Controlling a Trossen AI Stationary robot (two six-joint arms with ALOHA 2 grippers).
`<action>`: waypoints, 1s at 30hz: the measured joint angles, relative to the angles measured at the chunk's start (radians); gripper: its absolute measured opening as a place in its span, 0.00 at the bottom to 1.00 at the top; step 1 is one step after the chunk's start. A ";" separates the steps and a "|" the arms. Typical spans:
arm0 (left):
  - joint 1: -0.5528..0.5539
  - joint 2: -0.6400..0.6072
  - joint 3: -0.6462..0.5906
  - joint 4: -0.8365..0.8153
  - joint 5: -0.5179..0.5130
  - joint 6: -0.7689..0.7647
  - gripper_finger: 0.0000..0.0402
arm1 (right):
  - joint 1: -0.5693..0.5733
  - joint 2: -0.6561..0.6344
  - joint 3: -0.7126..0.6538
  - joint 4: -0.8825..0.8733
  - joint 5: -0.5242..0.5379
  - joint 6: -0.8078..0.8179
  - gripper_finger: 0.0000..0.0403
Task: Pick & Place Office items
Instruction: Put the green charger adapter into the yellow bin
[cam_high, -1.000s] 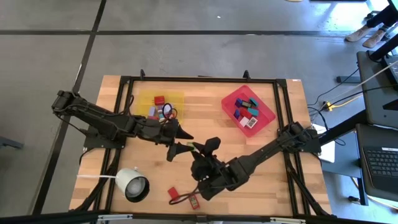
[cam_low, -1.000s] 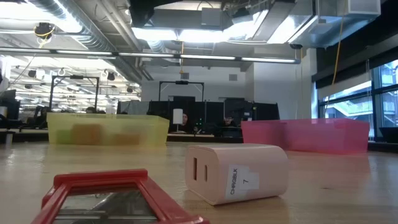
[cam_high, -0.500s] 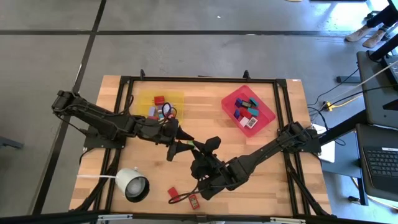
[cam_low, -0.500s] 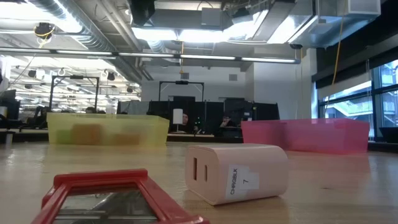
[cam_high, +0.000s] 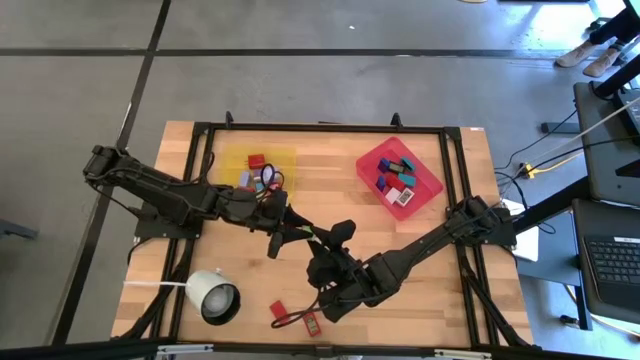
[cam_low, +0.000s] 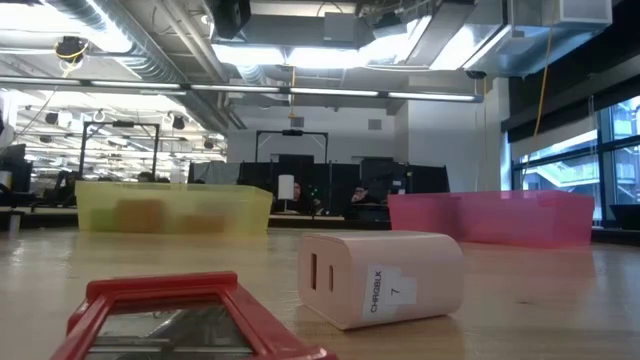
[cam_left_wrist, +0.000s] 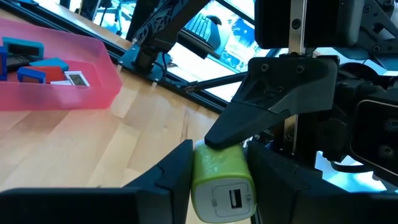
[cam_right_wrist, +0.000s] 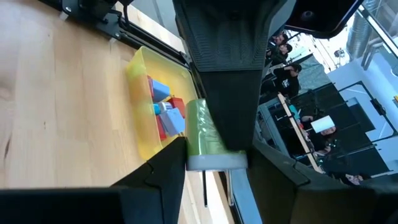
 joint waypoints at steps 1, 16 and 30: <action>0.000 0.000 0.000 0.000 0.000 0.000 0.33 | 0.000 0.000 0.000 0.000 0.000 0.000 0.39; 0.004 0.001 -0.002 0.005 -0.016 0.017 0.33 | -0.002 -0.021 0.000 -0.011 -0.137 0.167 0.66; 0.168 0.000 -0.002 -0.188 -0.061 0.022 0.33 | -0.021 -0.194 0.000 -0.497 -0.434 0.702 0.72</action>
